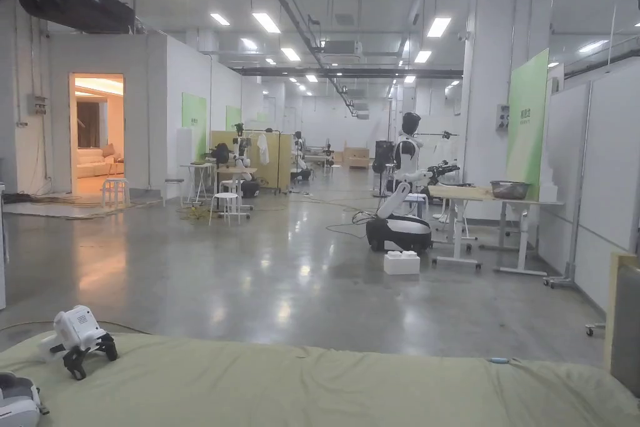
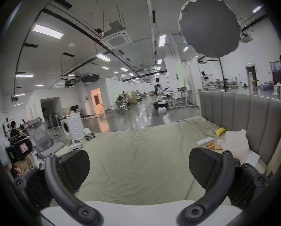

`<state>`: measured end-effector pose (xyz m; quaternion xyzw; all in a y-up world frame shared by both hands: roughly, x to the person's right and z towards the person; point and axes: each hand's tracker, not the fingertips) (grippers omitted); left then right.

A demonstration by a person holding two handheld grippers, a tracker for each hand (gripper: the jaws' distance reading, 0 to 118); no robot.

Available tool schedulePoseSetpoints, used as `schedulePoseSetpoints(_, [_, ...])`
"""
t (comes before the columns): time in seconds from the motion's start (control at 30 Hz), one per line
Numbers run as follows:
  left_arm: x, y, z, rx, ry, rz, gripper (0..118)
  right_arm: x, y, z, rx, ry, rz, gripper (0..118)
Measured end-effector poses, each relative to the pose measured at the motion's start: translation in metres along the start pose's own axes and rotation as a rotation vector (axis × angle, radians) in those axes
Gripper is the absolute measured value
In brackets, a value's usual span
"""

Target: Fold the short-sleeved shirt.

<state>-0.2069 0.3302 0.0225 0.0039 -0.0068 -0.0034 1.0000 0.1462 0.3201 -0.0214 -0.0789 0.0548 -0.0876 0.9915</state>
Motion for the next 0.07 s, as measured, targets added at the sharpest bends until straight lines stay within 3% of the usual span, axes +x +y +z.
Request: schedulePoseSetpoints(0.07, [0.0006, -0.0003, -0.0002, 0.008, -0.01, -0.005, 118, -0.0001, -0.0026, -0.0033, 0.009, 0.001, 0.018, 118])
